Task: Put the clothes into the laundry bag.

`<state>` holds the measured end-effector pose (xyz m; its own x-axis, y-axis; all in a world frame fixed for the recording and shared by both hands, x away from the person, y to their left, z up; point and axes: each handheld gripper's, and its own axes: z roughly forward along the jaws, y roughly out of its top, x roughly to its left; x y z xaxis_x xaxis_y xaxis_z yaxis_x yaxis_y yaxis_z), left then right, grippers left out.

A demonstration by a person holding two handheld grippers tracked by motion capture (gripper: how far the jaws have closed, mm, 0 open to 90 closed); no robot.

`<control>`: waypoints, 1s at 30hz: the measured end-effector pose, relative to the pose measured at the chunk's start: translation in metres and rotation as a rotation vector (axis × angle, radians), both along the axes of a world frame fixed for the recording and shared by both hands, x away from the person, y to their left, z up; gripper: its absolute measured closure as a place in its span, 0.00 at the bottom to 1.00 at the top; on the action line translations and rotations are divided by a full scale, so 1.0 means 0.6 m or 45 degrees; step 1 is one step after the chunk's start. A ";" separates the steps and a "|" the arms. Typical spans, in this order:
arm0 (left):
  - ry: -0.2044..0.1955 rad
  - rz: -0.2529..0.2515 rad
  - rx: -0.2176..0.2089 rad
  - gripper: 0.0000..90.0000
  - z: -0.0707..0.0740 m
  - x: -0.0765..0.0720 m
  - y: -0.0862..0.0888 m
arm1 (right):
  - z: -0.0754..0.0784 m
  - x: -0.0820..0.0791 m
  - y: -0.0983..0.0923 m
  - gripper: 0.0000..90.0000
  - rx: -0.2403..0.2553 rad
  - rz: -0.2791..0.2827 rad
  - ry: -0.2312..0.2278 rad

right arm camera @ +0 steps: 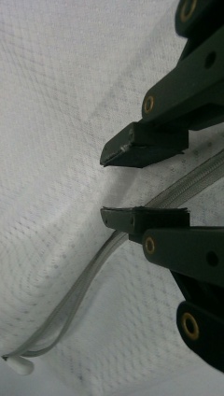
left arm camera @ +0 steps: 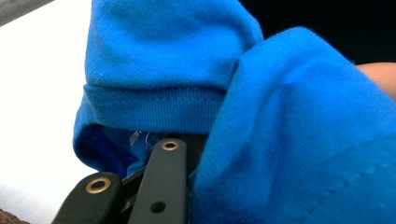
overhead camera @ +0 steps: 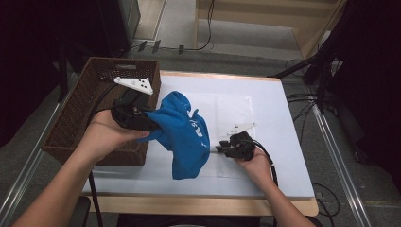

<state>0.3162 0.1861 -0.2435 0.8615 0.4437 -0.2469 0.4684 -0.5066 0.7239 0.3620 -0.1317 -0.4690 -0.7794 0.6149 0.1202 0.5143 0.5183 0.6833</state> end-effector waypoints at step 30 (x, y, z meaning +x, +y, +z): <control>0.015 -0.004 -0.022 0.83 -0.005 -0.001 0.003 | -0.006 -0.026 0.028 0.88 -0.102 0.001 -0.147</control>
